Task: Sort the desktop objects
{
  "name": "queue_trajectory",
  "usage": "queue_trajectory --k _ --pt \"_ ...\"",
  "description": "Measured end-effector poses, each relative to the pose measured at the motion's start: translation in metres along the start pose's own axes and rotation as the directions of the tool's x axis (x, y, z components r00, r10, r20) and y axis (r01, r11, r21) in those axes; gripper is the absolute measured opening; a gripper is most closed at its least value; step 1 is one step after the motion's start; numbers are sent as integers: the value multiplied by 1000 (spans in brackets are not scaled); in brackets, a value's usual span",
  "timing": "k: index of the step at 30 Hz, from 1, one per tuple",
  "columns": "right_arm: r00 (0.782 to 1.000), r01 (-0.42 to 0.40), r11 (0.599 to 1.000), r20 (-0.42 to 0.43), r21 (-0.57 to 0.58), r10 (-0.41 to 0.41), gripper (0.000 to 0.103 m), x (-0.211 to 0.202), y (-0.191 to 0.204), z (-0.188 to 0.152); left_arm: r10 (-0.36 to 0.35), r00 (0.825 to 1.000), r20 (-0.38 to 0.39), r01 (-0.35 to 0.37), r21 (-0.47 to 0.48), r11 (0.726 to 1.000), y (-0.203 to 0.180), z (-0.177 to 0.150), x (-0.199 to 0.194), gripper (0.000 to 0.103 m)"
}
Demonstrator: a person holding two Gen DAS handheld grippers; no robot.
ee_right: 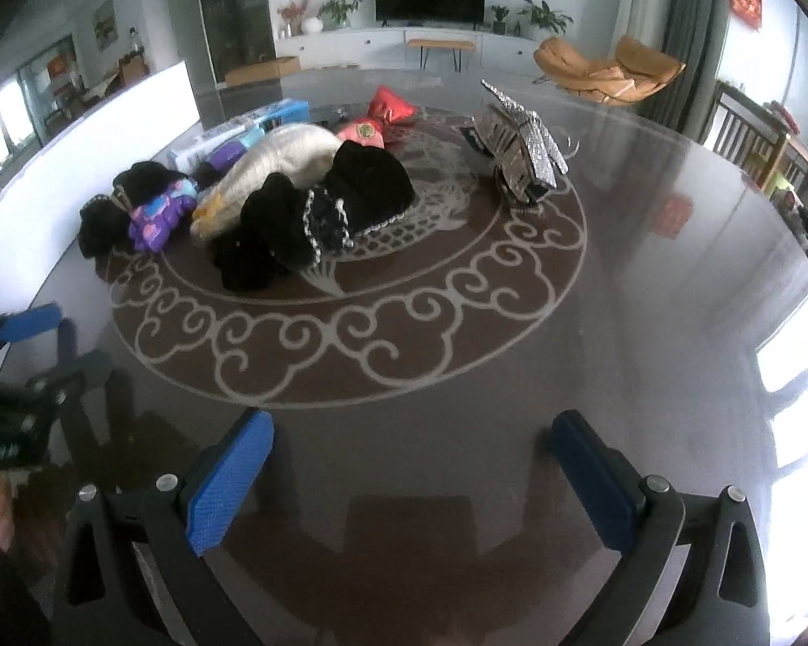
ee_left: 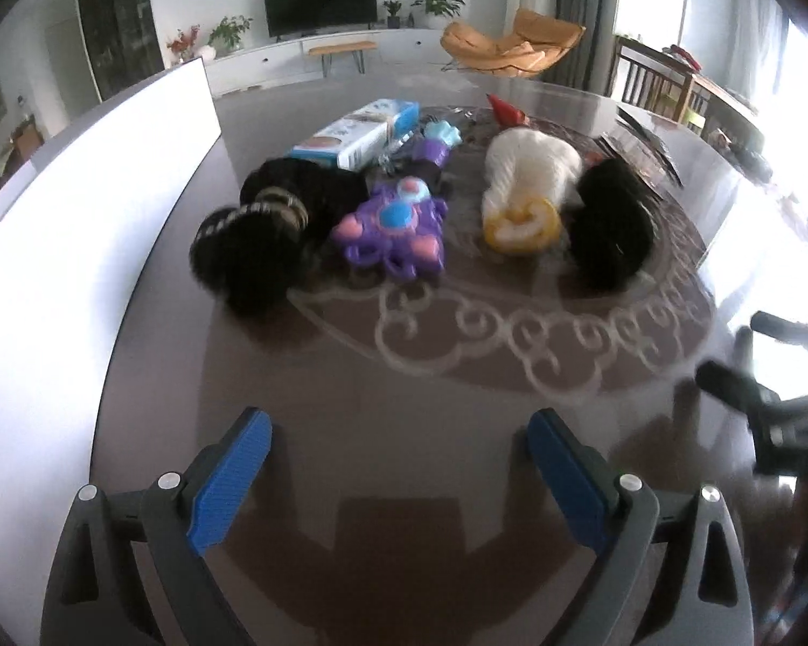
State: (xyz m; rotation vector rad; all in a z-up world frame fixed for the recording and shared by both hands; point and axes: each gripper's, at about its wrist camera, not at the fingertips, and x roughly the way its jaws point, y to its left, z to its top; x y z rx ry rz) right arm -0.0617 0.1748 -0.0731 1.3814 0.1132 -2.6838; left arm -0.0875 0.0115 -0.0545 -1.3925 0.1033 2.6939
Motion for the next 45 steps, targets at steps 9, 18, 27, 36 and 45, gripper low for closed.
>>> queue_trajectory --k 9,18,27,36,45 --pt "1000 7 1000 -1 4 -7 103 3 6 3 8 1000 8 -7 -33 999 6 25 22 103" --pt "1000 8 1000 -1 4 -8 103 3 6 3 5 1000 9 -5 -30 1000 7 23 25 103" --pt "1000 8 1000 -1 5 -8 103 3 6 3 5 1000 9 -5 -30 1000 7 23 25 103" --pt "1000 8 1000 -1 5 -8 103 4 6 3 5 1000 9 -5 -30 1000 7 23 25 103" --pt "1000 8 1000 0 5 -8 103 4 6 3 5 1000 9 -5 -30 1000 7 23 25 103"
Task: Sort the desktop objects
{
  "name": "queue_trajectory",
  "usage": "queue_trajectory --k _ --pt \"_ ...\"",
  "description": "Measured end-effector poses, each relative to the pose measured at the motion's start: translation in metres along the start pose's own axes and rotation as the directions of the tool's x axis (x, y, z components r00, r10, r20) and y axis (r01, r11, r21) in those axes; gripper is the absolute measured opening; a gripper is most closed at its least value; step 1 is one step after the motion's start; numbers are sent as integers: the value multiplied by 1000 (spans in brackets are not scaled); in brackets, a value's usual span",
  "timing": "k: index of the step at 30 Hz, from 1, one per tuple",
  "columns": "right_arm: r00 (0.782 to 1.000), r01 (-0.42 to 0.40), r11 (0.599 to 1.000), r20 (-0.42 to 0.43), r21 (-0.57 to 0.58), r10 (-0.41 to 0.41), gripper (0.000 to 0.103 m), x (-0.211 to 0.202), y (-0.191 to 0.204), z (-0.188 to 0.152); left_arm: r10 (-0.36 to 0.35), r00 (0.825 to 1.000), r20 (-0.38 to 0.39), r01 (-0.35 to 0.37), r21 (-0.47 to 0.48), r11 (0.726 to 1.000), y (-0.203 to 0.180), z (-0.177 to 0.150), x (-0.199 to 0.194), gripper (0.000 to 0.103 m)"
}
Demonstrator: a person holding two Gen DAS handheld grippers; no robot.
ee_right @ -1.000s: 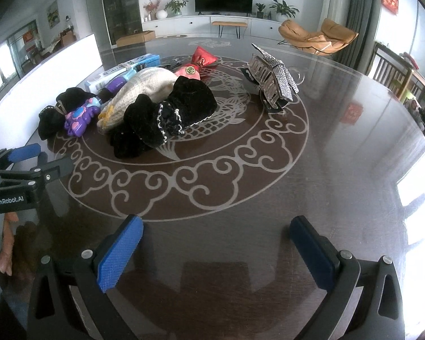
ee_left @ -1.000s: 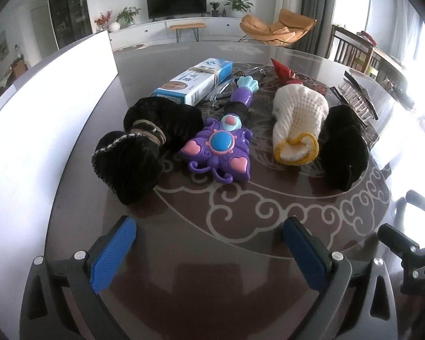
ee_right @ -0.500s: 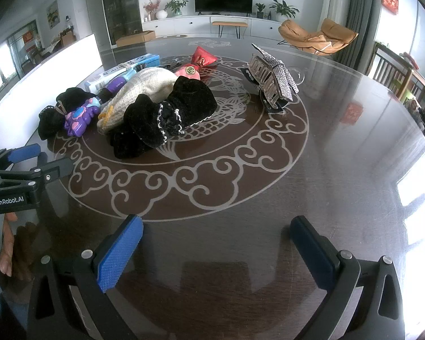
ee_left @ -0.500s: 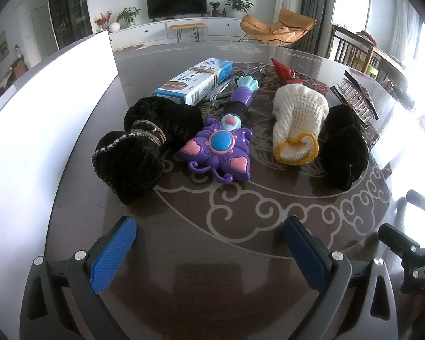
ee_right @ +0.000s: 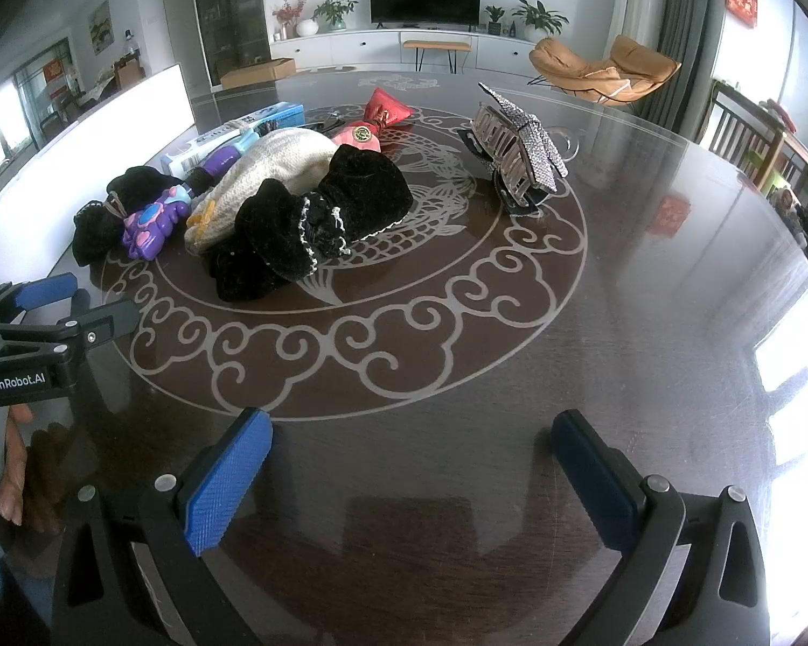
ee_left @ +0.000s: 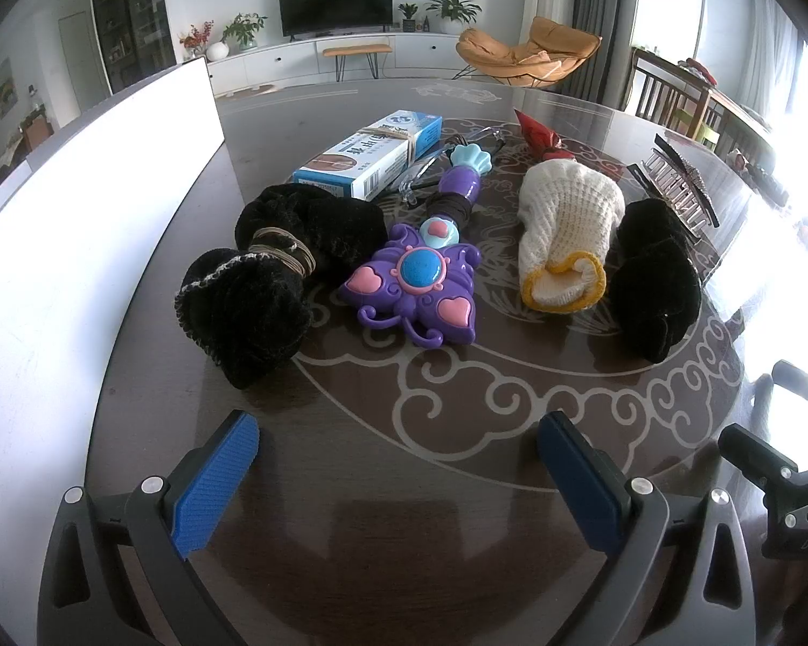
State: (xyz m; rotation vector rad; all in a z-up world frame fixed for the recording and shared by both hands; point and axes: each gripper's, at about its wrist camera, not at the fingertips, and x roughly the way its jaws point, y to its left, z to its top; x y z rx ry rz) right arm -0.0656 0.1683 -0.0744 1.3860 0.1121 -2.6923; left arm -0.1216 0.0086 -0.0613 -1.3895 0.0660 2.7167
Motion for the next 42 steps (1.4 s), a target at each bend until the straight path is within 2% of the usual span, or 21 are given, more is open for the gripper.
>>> queue_trajectory --k 33,39,42 --pt "1000 1 1000 1 1 -1 103 0 0 0 -2 1000 0 2 5 1000 1 -1 -1 103" --pt "1000 1 1000 1 2 -1 103 1 0 0 -63 998 -7 63 86 994 7 -13 -10 103" --pt "1000 1 1000 -6 0 -1 103 1 0 1 -76 997 -4 76 92 993 12 -16 -14 103"
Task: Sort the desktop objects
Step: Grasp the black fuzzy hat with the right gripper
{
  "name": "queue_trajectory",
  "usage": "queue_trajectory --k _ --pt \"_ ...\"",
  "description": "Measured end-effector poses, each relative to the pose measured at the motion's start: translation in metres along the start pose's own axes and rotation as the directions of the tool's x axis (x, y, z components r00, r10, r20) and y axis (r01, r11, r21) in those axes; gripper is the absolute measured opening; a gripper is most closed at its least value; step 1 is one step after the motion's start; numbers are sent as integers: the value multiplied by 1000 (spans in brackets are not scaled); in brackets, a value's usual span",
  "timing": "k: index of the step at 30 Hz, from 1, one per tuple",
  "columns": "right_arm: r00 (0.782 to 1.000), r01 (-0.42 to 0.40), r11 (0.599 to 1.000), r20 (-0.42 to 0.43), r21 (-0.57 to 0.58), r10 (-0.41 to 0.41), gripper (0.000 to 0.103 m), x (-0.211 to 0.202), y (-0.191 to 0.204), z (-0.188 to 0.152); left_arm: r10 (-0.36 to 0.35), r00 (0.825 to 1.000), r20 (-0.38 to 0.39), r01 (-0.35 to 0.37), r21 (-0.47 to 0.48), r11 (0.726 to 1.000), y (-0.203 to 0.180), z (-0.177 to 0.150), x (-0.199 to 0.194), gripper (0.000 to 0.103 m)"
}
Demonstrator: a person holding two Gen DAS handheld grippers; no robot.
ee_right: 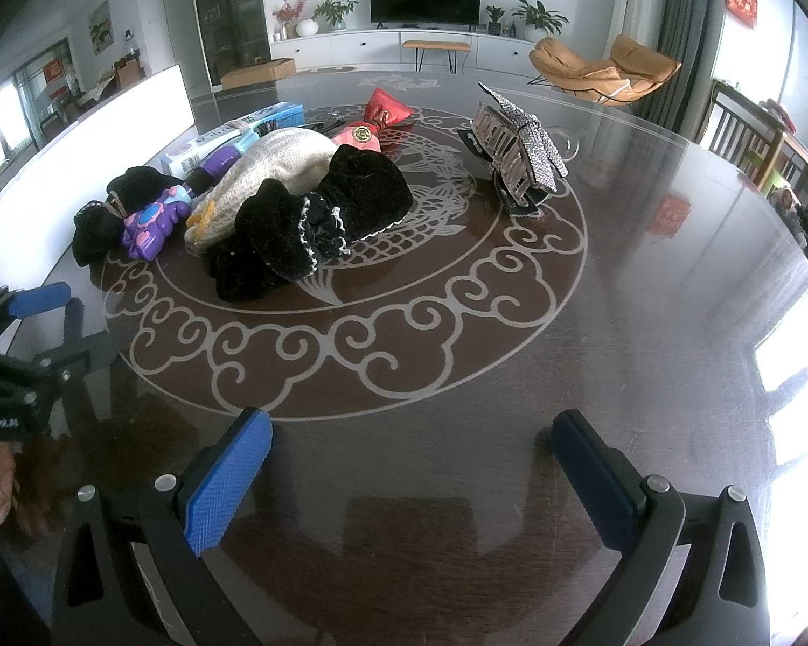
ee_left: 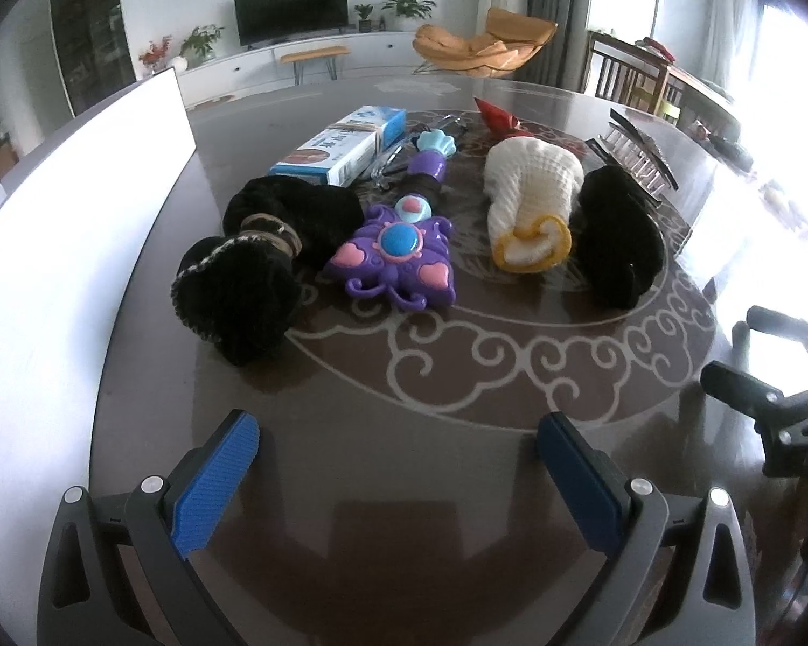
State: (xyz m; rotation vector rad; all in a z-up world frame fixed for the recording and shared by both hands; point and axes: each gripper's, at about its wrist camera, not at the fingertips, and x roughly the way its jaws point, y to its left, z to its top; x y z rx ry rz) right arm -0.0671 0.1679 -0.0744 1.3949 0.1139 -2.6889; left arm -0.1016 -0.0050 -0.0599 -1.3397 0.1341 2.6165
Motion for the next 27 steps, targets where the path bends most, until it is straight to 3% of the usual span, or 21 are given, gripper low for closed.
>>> queue_trajectory --k 3,6,9,11,12,13,15,18,21,25,26,27 --pt "999 -41 997 -30 60 43 103 6 0 18 5 1000 0 -5 3 1000 -1 0 -1 103" --pt "993 -102 989 67 111 95 103 -5 6 48 5 1000 -1 -5 3 1000 -1 0 -1 103" --pt "991 -125 985 62 121 118 103 9 18 80 5 1000 -1 -5 3 1000 -1 0 -1 103" --pt "992 -126 985 4 122 126 92 32 25 93 6 1000 -1 -6 3 1000 -1 0 -1 103" --pt "991 -126 985 -27 115 130 71 42 27 94 6 1000 -1 -6 3 1000 -1 0 -1 103" --pt "989 -124 987 -68 101 131 58 53 29 93 6 1000 -1 -6 3 1000 -1 0 -1 103" --pt "995 -99 994 -29 50 100 48 47 32 89 5 1000 -1 -5 3 1000 -1 0 -1 103" --pt "993 -115 993 -32 22 116 48 38 24 71 5 1000 -1 -5 3 1000 -1 0 -1 103" --pt "998 -55 998 -14 -36 54 48 19 2 34 5 1000 -1 -5 3 1000 0 0 -1 103" --pt "998 -40 999 41 -18 40 48 0 -21 3 5 1000 -1 -5 3 1000 0 0 -1 103" --pt "997 -45 999 57 -3 45 50 -2 -24 -3 5 1000 -1 -5 3 1000 0 0 -1 103" --pt "997 -48 999 62 11 47 62 -2 -26 -6 5 1000 -1 -5 2 1000 0 0 -1 103"
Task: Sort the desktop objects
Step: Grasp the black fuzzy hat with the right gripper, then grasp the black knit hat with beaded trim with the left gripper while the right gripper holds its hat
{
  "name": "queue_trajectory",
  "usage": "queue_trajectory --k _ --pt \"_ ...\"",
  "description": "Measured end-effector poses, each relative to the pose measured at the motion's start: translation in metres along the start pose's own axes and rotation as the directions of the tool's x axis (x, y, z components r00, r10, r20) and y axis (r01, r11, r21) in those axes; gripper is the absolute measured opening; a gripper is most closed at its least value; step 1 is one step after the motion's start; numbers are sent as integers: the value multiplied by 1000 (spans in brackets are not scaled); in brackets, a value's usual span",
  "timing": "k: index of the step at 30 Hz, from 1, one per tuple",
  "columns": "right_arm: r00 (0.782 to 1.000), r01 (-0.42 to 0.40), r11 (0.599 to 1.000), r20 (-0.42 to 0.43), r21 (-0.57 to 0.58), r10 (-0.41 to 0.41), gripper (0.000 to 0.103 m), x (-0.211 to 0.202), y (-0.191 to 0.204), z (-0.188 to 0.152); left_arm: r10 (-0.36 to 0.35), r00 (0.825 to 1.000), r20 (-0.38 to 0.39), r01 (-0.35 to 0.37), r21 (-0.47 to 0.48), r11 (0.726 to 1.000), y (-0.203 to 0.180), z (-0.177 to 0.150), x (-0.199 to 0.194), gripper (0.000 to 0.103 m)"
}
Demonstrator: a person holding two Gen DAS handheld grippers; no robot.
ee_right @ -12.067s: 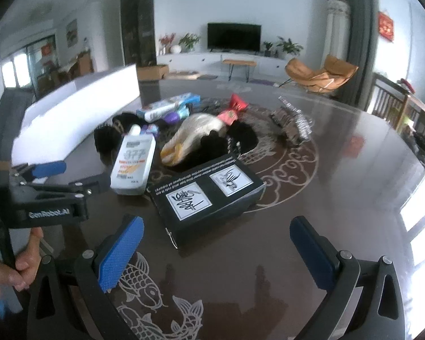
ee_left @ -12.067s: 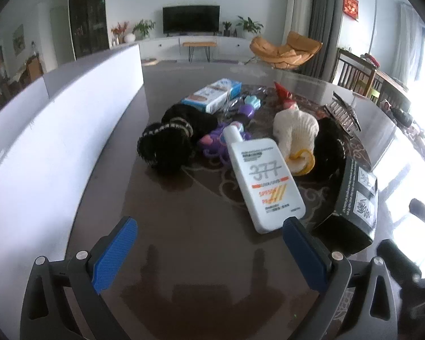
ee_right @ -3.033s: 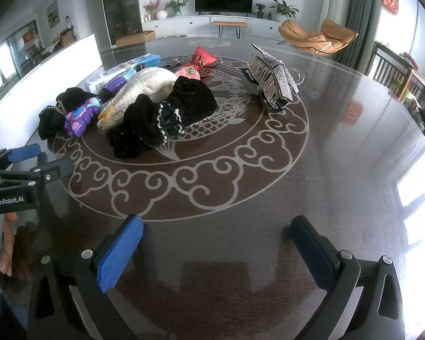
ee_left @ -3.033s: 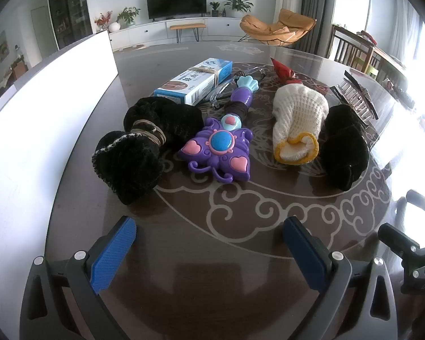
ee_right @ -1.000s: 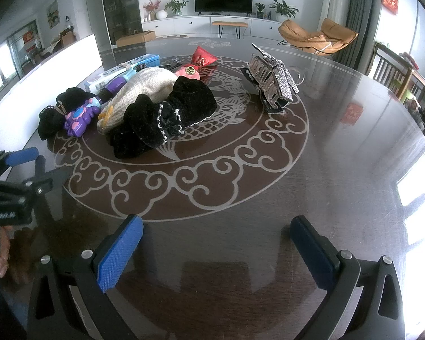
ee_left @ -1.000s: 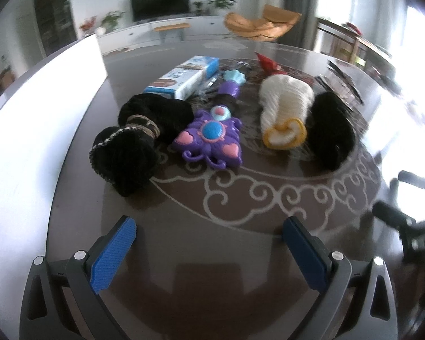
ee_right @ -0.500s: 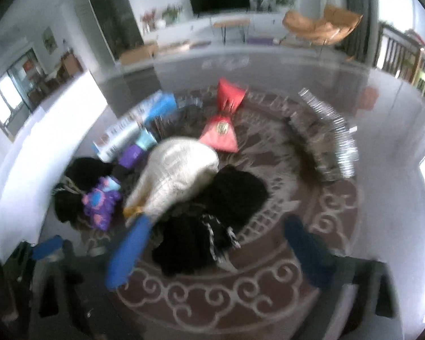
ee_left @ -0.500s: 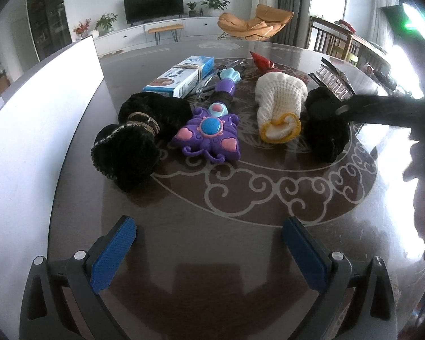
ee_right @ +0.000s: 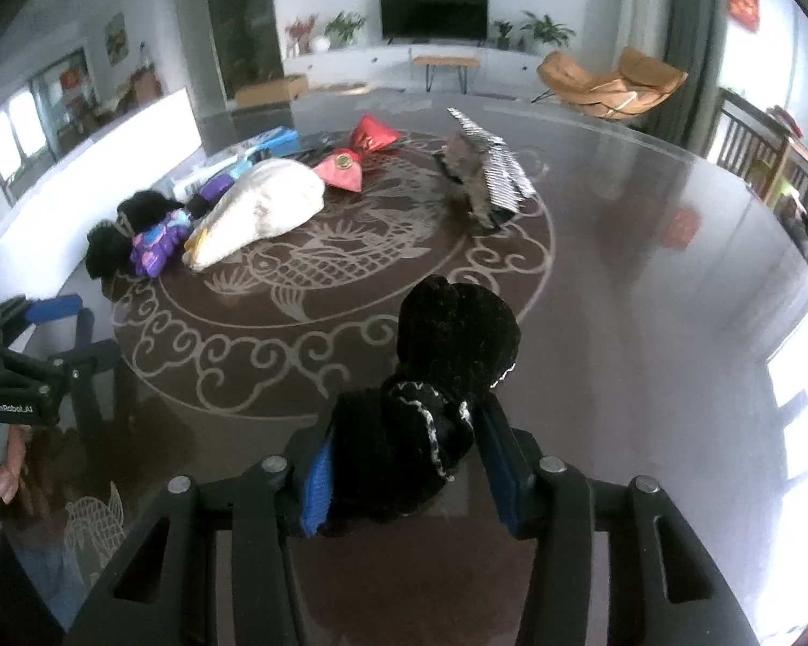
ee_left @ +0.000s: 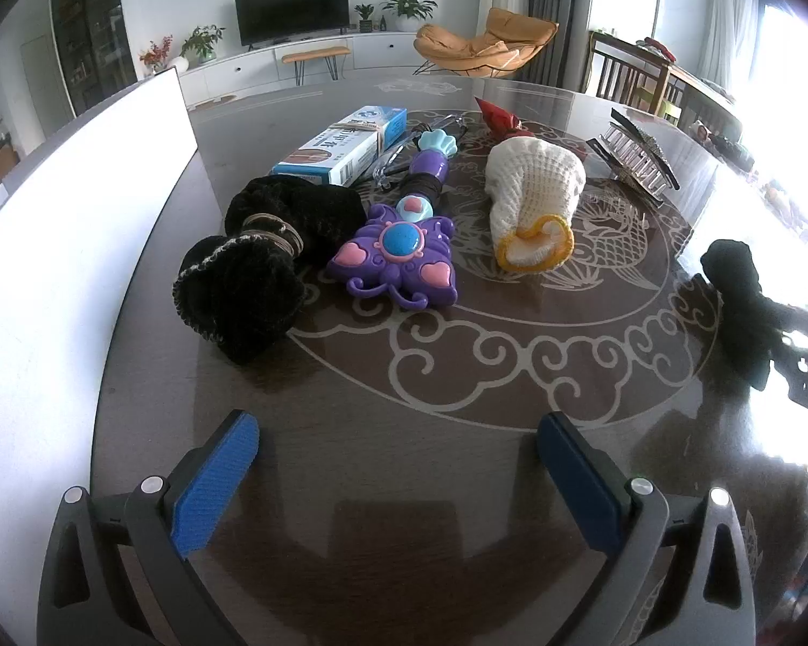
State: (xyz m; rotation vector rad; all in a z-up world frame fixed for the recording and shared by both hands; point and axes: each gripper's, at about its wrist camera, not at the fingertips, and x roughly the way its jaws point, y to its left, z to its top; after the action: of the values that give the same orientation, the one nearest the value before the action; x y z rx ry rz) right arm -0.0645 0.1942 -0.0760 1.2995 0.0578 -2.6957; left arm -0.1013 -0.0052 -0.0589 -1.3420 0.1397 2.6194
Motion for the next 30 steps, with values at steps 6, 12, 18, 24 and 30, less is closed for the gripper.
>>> queue_trajectory --k 6,12,18,24,30 --pt "1000 -7 1000 -18 13 7 87 0 0 2 -16 1000 5 16 -17 1000 11 30 -27 103" --pt "999 30 999 -40 -32 -31 95 0 6 0 69 997 21 -67 -87 994 41 86 -14 103" --pt "999 28 999 -41 -29 -29 95 -1 4 0 89 992 -84 -102 -164 981 64 96 41 73" --pt "999 28 999 -41 -29 -29 95 -1 4 0 71 995 -64 -83 -203 976 57 62 28 36" --pt "999 28 999 -41 -29 -29 95 -1 4 0 31 999 -36 -36 -159 987 24 -6 -15 53"
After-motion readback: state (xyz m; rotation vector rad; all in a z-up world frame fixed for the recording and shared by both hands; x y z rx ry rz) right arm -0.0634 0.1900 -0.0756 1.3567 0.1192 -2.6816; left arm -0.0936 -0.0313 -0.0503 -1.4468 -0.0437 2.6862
